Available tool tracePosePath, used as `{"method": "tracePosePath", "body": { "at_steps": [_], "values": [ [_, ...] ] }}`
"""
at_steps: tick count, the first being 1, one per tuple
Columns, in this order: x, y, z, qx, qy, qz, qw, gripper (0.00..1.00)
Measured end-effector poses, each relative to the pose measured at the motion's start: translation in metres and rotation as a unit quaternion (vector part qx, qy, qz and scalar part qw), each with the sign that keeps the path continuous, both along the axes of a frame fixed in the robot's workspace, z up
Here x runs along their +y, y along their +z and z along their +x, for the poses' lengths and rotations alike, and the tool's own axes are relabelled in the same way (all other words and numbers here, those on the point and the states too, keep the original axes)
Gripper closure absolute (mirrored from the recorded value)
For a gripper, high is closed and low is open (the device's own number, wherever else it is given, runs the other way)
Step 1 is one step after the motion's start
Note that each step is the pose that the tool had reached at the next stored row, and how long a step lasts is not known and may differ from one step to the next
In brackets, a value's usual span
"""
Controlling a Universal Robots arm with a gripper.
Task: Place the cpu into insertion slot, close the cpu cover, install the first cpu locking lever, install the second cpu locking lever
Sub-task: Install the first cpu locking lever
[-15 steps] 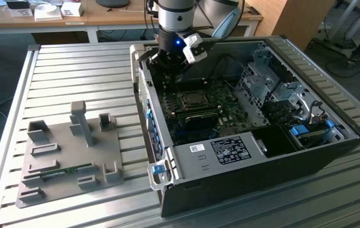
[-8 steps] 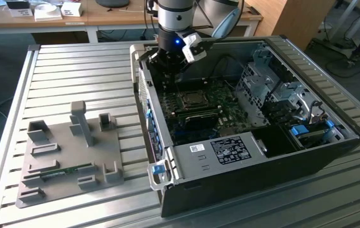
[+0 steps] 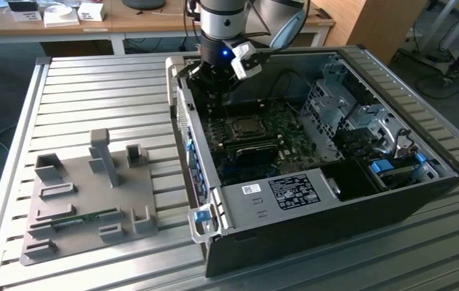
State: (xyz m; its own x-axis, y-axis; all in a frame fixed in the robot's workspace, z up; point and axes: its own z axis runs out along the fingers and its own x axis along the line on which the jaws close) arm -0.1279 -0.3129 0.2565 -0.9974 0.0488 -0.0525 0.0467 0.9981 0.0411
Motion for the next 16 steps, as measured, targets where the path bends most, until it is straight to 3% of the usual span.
{"method": "tracePosePath", "body": {
  "at_steps": [10,16],
  "values": [
    [0.0092,-0.002,-0.002,0.0,0.0,0.0051,1.0,0.89],
    [0.0115,-0.0027,-0.002,0.0,0.0,0.0061,1.0,0.89]
  ]
}}
